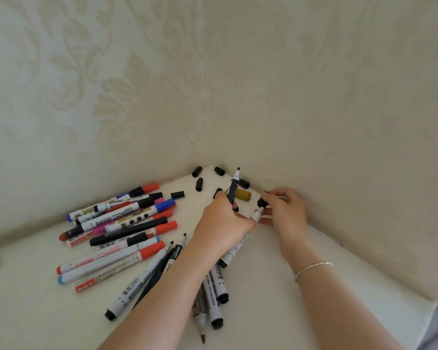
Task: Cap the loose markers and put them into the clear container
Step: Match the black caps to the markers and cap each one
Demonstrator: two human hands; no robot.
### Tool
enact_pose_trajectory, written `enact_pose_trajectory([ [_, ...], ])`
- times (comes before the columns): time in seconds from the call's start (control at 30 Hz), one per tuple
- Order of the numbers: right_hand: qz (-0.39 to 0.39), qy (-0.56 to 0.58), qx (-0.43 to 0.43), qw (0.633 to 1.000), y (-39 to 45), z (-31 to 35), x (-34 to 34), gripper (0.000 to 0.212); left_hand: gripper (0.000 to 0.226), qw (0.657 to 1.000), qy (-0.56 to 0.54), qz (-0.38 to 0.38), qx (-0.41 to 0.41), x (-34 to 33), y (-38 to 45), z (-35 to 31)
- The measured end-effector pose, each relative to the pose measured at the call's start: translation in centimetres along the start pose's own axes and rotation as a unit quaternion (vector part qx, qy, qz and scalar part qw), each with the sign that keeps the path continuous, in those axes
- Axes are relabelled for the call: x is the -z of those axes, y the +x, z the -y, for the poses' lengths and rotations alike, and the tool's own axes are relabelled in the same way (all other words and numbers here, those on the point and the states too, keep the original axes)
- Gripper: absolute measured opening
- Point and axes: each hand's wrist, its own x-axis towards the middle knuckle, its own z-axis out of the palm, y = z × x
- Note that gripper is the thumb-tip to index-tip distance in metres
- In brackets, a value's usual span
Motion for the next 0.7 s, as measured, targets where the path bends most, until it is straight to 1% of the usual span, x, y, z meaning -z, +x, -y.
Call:
enact_pose_trajectory([
  [0.17, -0.008, 0.031, -0.004, 0.999, -0.01, 0.23, 0.20, 0.005, 0.029, 1.000, -0.015, -0.010, 0.001, 0.27, -0.12, 0.16],
  [0.27, -0.003, 0.024, 0.011, 1.000, -0.04, 0.33, 0.22, 0.004, 0.028, 1.000, -0.023, -0.014, 0.001, 0.41, -0.16, 0.20],
  [0.43, 0.005, 0.022, 0.010, 1.000, -0.28, 0.39, 0.17, 0.005, 0.026, 1.000, -0.020, -0.009, 0.001, 0.26, -0.16, 0.54],
  [0.6, 0.038, 0.005, 0.000, 0.999, -0.51, 0.53, -0.06, 0.004, 0.026, 0.999, -0.038, -0.024, -0.015, -0.01, 0.05, 0.52],
  [0.7, 0.077, -0.002, -0.024, 0.997, -0.67, 0.61, 0.05, 0.006, 0.027, 0.997, -0.057, -0.042, -0.017, -0.30, 0.35, 0.86],
])
